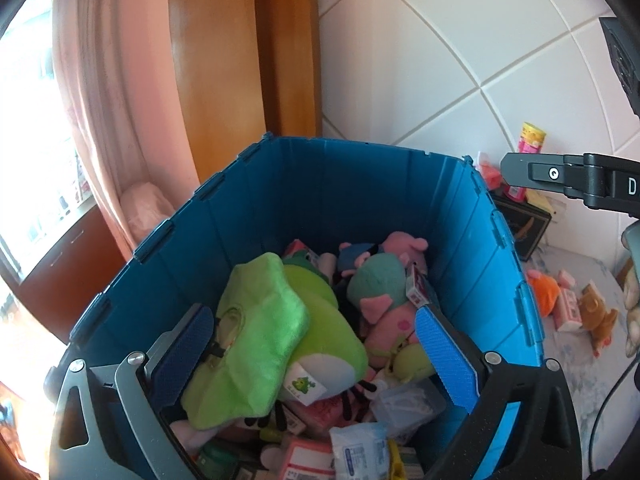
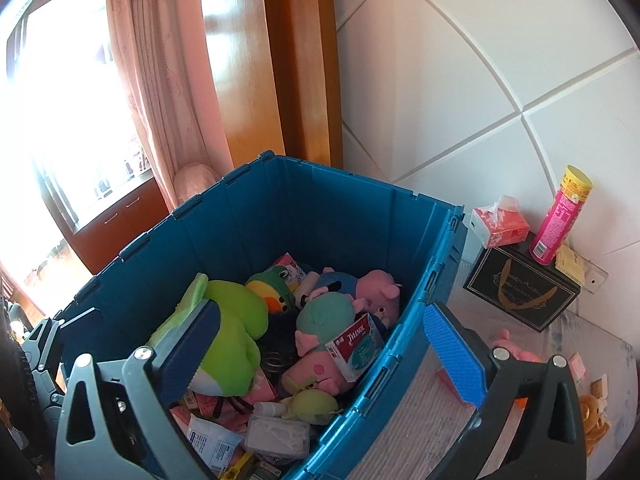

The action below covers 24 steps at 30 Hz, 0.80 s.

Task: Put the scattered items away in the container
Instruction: 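Withdraw both open tools from the bin back over the table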

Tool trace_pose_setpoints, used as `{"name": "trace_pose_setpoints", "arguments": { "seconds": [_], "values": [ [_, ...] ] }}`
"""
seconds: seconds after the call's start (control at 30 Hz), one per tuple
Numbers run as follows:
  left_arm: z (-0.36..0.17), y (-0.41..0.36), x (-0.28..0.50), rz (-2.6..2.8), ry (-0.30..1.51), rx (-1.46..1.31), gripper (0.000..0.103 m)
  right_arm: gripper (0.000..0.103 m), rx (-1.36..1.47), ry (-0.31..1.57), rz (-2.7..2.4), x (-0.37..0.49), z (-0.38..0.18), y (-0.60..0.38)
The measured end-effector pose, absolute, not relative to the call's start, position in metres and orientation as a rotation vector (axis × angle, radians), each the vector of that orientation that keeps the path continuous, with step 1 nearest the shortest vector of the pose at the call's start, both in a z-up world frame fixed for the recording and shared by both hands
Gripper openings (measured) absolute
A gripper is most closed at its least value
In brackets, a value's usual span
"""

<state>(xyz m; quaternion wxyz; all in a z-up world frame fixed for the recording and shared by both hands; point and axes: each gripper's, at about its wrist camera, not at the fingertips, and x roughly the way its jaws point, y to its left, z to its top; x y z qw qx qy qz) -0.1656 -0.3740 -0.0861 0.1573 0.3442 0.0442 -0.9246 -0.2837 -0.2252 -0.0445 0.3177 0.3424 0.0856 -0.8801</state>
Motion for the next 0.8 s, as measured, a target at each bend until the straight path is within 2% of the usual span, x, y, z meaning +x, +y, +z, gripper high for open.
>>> {"name": "trace_pose_setpoints", "arguments": {
  "seconds": [0.37, 0.8],
  "values": [
    [-0.07, -0.284, -0.168, -2.771, 0.045, 0.989, 0.102, 0.103, 0.942, 0.138, -2.464, -0.263, -0.062, -0.107],
    [-0.085, -0.121, -0.193, -2.958, -0.134, 1.093, 0.102, 0.103, 1.171, -0.051, -2.669, -0.23, -0.118, 0.115]
  ]
}}
